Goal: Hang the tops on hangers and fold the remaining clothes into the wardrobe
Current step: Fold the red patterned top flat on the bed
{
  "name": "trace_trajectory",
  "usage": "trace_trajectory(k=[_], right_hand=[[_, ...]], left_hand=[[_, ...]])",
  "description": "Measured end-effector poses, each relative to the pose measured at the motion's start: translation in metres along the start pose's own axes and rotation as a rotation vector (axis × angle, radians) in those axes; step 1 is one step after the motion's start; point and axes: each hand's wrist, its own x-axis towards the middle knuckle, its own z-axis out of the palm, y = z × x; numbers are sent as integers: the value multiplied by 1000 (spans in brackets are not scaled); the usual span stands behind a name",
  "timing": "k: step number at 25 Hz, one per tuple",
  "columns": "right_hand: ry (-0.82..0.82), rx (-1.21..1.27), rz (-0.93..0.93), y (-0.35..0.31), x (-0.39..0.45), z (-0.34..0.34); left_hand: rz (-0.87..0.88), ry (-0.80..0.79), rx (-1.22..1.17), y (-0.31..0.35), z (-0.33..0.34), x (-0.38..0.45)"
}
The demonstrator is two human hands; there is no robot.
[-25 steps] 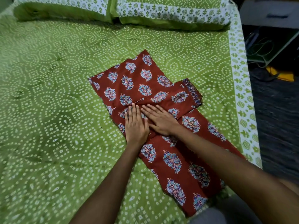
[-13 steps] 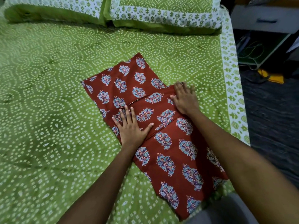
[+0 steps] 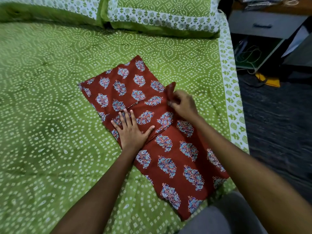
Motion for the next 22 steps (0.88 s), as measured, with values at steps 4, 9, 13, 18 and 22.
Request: trace_trajectory(k=[4, 9, 13, 18, 22], right_hand=[[-262, -244, -209, 8, -27, 19], [-432, -464, -319, 6, -34, 17], [-299, -359, -195, -18, -13, 30], [-372, -439, -107, -6, -32, 45], [-350, -454, 17, 16, -59, 21]], left_hand=[[-3, -11, -4, -1, -1, 0], [2, -16, 15, -1, -1, -1], [7, -29, -1, 0, -1, 1], [3, -81, 7, -3, -2, 2], [-42, -96, 0, -1, -5, -2]])
